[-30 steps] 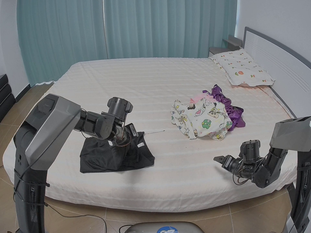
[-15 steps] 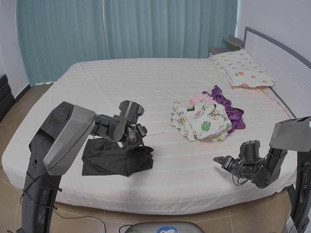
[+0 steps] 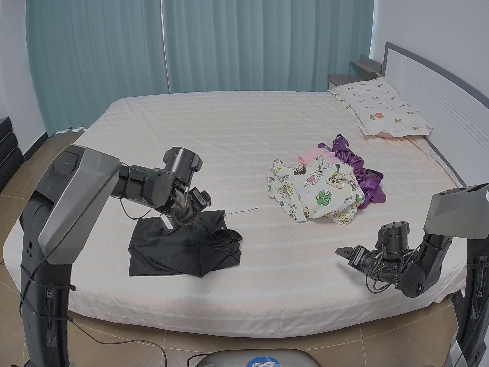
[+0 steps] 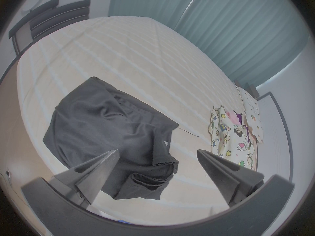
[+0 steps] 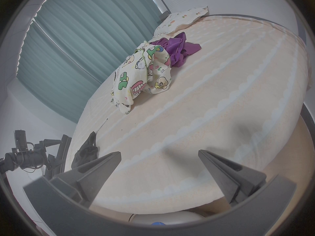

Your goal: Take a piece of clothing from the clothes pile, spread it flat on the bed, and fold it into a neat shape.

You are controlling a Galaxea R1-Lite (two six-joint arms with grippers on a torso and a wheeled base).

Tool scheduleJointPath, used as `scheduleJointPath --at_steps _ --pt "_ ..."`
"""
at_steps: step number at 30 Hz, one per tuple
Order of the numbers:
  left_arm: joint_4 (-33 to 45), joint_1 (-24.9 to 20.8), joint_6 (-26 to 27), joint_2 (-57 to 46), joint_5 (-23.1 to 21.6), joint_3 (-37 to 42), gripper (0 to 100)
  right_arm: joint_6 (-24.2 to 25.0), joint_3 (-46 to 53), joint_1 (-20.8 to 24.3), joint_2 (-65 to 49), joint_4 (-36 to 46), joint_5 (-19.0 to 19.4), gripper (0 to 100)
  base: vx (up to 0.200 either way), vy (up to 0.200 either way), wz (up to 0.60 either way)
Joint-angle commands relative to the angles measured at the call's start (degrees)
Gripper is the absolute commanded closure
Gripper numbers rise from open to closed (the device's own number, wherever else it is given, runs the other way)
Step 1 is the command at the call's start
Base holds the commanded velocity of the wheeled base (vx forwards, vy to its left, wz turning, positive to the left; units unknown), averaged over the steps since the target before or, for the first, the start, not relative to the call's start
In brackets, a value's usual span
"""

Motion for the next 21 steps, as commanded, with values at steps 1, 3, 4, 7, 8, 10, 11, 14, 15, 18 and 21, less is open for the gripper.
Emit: scheduleJointPath --at_steps 1,3,4,7,8,10,11,14,15,18,21 --pt "0.1 2.3 -0.3 -0.9 -0.1 1.8 0 0.0 0.0 0.0 0.2 0.0 0.0 0 0.000 0.000 0.00" --pt "0.1 2.8 -1.1 -0.8 -0.1 1.9 0 0.0 0.0 0.0 0.2 0.0 0.0 0 0.000 0.000 0.00" --pt "-0.1 3.1 -2.4 -0.6 -0.2 1.9 0 -0.1 0.0 0.0 0.3 0.0 0.0 0 0.000 0.000 0.00" --pt "0.1 3.7 -3.0 -0.6 -0.8 2.0 0 0.0 0.0 0.0 0.3 0.0 0.0 0 0.000 0.000 0.00" --pt "0.1 4.1 -3.0 -0.6 -1.1 2.0 0 0.0 0.0 0.0 0.3 0.0 0.0 0 0.000 0.000 0.00" --pt "0.0 4.4 -3.1 -0.6 -1.5 2.4 0 0.0 0.0 0.0 0.2 0.0 0.0 0 0.000 0.200 0.00" --pt "-0.4 5.2 -3.2 -0.9 -2.8 3.3 0 0.0 0.0 0.0 0.2 0.0 0.0 0 0.000 0.200 0.00" --pt "-0.4 6.2 -3.3 -1.3 -4.5 4.1 0 0.0 -0.1 0.0 0.2 0.0 0.0 0 0.000 0.200 0.00" --pt "-0.4 6.6 -3.3 -1.3 -4.9 4.3 0 0.0 -0.1 0.0 0.2 0.0 0.0 0 0.000 0.200 0.00" --pt "-0.6 8.2 -4.5 -1.3 -5.9 4.4 0 0.0 -0.2 0.0 0.2 0.0 0.0 0 0.000 0.200 0.00" --pt "-0.6 9.9 -4.8 -1.6 -7.8 4.5 0 0.0 -0.1 0.0 0.2 0.0 0.0 0 0.000 0.200 0.00"
